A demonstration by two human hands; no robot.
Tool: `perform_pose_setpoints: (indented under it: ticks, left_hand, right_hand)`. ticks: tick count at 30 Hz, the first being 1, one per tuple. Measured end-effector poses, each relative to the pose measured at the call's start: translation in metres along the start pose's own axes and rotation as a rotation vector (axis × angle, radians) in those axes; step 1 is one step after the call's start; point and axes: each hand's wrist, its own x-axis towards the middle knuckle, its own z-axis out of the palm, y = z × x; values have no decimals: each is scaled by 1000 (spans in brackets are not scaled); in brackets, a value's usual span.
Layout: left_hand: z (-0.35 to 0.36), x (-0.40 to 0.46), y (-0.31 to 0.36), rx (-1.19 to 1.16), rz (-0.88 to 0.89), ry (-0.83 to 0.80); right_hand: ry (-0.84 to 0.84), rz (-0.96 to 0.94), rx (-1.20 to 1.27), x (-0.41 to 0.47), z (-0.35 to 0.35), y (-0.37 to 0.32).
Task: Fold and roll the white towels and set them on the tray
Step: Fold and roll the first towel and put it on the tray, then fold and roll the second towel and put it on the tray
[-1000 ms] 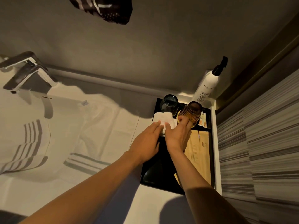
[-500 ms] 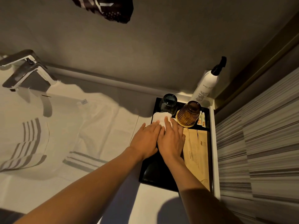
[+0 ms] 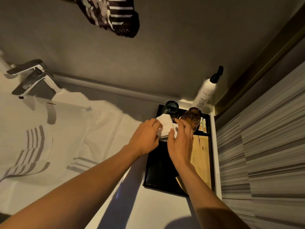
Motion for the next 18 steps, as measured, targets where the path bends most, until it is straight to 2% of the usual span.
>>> perform_pose_setpoints:
  ticks: [6, 10, 12, 14, 16, 18]
  left_hand:
    - [3, -14, -11, -102, -141, 103]
    - [-4, -51, -31, -215, -236, 135]
    - [-9, -79, -48, -190, -269, 104]
    - [-19, -108, -75, -135, -333, 76]
    - [-35, -135, -106, -98, -397, 89]
    - [-49, -162, -134, -40, -441, 86]
  right_hand:
    - [148, 153, 200, -8, -10, -10]
    - [181, -9, 311, -21, -7, -48]
    - [97, -119, 380, -31, 6, -74]
    - [-65, -175, 422, -42, 26, -101]
    - [-262, -137, 378, -53, 46, -121]
    - [-386, -99, 248, -68, 65, -127]
